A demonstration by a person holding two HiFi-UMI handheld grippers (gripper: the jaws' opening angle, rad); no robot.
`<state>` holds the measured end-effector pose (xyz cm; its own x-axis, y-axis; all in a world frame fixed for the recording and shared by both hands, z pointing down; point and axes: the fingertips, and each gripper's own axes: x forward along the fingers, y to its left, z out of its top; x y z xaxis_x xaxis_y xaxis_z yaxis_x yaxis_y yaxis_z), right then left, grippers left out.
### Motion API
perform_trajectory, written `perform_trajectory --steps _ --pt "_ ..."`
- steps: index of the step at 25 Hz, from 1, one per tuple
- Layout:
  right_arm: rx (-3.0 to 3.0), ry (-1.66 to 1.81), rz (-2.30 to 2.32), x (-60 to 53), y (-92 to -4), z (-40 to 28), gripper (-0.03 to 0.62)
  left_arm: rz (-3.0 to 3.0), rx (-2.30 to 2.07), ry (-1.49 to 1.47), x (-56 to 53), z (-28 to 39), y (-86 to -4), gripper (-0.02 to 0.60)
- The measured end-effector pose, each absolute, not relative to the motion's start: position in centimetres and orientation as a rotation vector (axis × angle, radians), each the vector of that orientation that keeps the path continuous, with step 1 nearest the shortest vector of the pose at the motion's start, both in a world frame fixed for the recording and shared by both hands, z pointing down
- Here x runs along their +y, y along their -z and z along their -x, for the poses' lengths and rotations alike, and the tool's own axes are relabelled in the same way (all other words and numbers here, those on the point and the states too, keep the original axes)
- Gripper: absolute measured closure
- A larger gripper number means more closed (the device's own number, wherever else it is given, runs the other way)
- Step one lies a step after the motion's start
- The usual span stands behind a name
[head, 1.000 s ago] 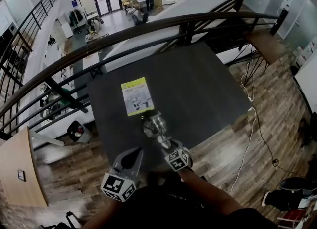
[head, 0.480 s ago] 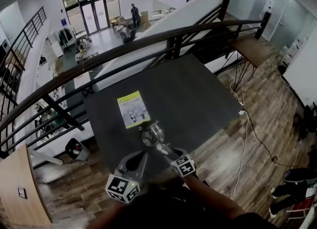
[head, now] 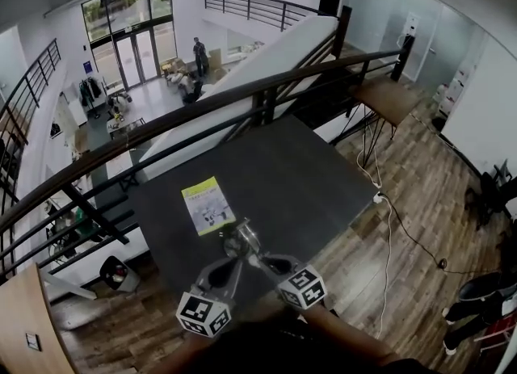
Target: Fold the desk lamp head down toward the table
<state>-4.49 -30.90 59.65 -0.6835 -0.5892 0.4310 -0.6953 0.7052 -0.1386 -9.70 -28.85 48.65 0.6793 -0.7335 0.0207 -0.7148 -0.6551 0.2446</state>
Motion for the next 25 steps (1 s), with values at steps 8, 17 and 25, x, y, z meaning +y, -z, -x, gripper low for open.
perform_trajectory --steps 8,17,25 --pt "-2.833 -0.381 -1.018 -28.2 -49.5 6.3 0.59 -2.679 -1.13 0.141 -28.7 9.1 -48.4 0.583" --pt "-2.855 -0.359 -1.033 -26.4 -48.8 5.3 0.591 -2.697 -1.09 0.148 -27.4 7.4 -48.1 0.583" --pt "-2.922 -0.344 -0.961 -24.2 -47.7 2.8 0.591 -2.671 -1.212 0.143 -24.8 5.3 -47.0 0.583"
